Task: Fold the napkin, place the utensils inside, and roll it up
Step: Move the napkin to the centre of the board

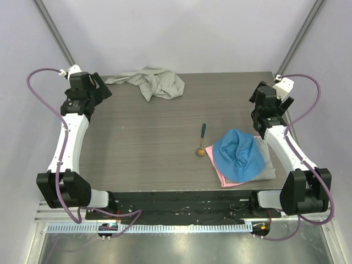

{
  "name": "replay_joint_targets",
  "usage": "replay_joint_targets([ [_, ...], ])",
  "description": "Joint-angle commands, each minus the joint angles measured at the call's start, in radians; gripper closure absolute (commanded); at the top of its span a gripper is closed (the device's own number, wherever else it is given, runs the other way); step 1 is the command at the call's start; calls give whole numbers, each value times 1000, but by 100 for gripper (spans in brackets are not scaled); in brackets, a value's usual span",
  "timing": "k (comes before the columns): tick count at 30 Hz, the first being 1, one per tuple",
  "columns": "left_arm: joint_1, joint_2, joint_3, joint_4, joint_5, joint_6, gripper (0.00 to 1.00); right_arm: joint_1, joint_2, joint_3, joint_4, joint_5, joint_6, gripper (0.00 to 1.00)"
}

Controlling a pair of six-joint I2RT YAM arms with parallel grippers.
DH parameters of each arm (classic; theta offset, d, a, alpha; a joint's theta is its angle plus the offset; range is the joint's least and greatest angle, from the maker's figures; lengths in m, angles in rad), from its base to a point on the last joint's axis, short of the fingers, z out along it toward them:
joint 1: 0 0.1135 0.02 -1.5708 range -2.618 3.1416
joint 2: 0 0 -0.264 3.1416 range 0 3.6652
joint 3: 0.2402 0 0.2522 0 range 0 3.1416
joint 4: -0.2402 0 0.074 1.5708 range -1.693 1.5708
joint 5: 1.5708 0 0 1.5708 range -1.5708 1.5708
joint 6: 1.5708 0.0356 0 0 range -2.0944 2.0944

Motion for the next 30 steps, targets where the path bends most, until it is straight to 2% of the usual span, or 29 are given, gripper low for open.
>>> replay_joint_targets([
  [1,5,24,57,-18,-27,8,2,4,6,46,35,13,31,3],
  [6,5,47,77,-1,-25,9,2,4,15,55,32,23,24,3],
  [10,2,75,80,78,80,2,6,4,47,82,30,18,3,3],
  [13,-36,164,135,138,128,-23,8,4,84,125,2,-29,-19,4],
  [14,-83,231,164,146,137,-23,9,4,96,138,-5,-43,-23,5],
  [18,-160,463,361,143,173,-38,9,12,162,214,-35,-118,-23,7],
  [24,-193,818,699,145,306,-204,13,23,233,289,-88,-183,24,8],
  [27,-205,959,810,177,355,-279,16,37,253,305,-112,-217,63,9],
  [30,-205,1036,843,220,351,-372,18,55,264,311,-129,-227,96,10],
])
